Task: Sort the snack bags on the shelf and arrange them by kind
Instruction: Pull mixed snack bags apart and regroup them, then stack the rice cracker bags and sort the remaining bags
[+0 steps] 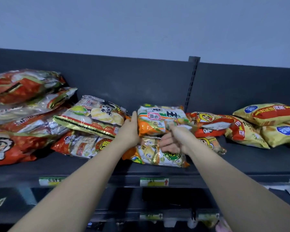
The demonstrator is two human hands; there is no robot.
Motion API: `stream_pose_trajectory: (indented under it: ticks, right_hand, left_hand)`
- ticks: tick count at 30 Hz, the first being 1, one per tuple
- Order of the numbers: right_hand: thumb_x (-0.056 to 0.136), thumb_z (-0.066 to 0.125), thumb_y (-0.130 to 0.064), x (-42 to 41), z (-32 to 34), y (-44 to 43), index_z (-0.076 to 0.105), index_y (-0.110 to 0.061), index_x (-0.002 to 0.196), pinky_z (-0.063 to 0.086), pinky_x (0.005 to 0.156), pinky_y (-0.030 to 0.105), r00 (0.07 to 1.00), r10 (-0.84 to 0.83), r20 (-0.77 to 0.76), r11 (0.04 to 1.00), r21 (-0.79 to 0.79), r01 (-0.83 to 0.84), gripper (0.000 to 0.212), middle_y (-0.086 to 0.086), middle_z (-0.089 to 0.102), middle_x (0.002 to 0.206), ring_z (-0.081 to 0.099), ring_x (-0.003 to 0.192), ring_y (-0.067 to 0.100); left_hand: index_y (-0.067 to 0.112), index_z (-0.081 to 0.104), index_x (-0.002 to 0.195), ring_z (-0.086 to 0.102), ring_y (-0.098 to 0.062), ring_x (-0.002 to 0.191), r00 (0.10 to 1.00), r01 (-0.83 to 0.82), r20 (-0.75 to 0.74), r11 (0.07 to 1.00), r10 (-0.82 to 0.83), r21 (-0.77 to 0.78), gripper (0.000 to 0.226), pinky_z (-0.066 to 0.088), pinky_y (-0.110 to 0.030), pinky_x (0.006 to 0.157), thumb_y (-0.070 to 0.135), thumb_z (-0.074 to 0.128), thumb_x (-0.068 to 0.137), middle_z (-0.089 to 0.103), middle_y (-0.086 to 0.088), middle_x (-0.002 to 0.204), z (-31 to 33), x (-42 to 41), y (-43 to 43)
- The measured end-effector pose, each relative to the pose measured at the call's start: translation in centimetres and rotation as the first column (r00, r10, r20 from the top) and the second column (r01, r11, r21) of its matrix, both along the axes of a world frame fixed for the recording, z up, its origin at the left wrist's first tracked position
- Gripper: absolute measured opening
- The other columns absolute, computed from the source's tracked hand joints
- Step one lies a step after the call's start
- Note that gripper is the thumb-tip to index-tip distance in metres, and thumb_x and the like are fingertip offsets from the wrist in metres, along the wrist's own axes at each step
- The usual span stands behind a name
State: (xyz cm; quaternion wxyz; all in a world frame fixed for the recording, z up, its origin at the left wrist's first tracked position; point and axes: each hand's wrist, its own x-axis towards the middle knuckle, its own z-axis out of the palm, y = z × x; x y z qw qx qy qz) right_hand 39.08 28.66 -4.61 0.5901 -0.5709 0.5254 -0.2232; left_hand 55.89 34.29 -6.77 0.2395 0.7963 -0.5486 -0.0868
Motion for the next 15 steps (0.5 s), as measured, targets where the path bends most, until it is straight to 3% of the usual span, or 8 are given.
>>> stream_pose_trajectory:
  ticks: [1,3,5,7,10,15]
  right_hand:
    - [0.1,0.036,-0.055,0.0,-0.3,0.0,0.064,0.001,0.085,0.042,0.032,0.02,0.997,0.009,-0.072,0.999,-0.043,-0.012,0.063,0.012,0.066,0.054,0.066,0.046,0.024]
    - [0.093,0.048,-0.058,0.4,-0.4,-0.2,0.058,-0.005,0.064,0.039,0.038,0.021,0.964,-0.039,-0.262,0.955,-0.292,-0.041,0.061,0.003,0.054,0.04,0.059,0.043,0.023]
    - [0.084,0.063,-0.058,1.5,0.1,0.0,0.046,-0.015,0.052,0.033,0.045,0.024,0.897,-0.152,-0.415,0.8,-0.585,-0.135,0.056,-0.002,0.045,0.044,0.048,0.044,0.019]
    - [0.079,0.071,-0.052,3.0,0.8,0.8,0.042,-0.017,0.054,0.03,0.047,0.025,0.888,-0.197,-0.415,0.653,-0.731,-0.197,0.052,-0.004,0.047,0.052,0.047,0.052,0.016]
    - [0.08,0.072,-0.047,5.8,1.1,2.2,0.057,-0.021,0.07,0.043,0.056,0.027,0.908,-0.113,-0.403,0.556,-0.783,-0.278,0.031,-0.007,0.061,0.071,0.059,0.072,0.016]
    - [0.084,0.069,-0.042,11.2,1.4,5.0,0.068,-0.025,0.088,0.047,0.065,0.03,0.91,0.051,-0.411,0.387,-0.832,-0.397,0.018,-0.005,0.065,0.088,0.061,0.089,0.019]
  left_hand:
    - [0.017,0.007,0.153,0.046,-0.033,0.126,1.0,0.012,0.023,0.999,-0.011,-0.036,0.111,0.041,-0.038,0.097,0.016,0.081,0.071,0.041,-0.015,0.138,0.0,0.2,0.2]
    - [0.017,0.034,0.143,0.05,-0.031,0.118,0.996,0.051,0.079,0.995,-0.044,-0.084,0.085,0.043,-0.036,0.091,0.013,0.078,0.07,0.05,-0.013,0.127,0.5,0.7,0.8]
    - [0.014,0.05,0.132,0.052,-0.03,0.114,0.99,0.058,0.137,0.991,-0.042,-0.118,0.063,0.043,-0.033,0.089,0.015,0.073,0.073,0.055,-0.012,0.121,1.3,1.6,1.6]
    - [0.014,0.059,0.124,0.052,-0.029,0.111,0.985,0.034,0.171,0.987,-0.006,-0.16,0.049,0.041,-0.03,0.084,0.018,0.07,0.077,0.057,-0.011,0.116,2.0,2.8,2.8]
    - [0.013,0.065,0.119,0.052,-0.03,0.111,0.978,-0.051,0.182,0.963,0.102,-0.264,0.039,0.04,-0.031,0.085,0.019,0.068,0.081,0.061,-0.01,0.111,3.0,5.1,5.1]
    - [0.014,0.064,0.122,0.049,-0.03,0.117,0.921,-0.19,0.261,0.917,0.291,-0.351,0.037,0.042,-0.039,0.097,0.025,0.065,0.087,0.061,-0.009,0.117,4.1,9.9,9.5]
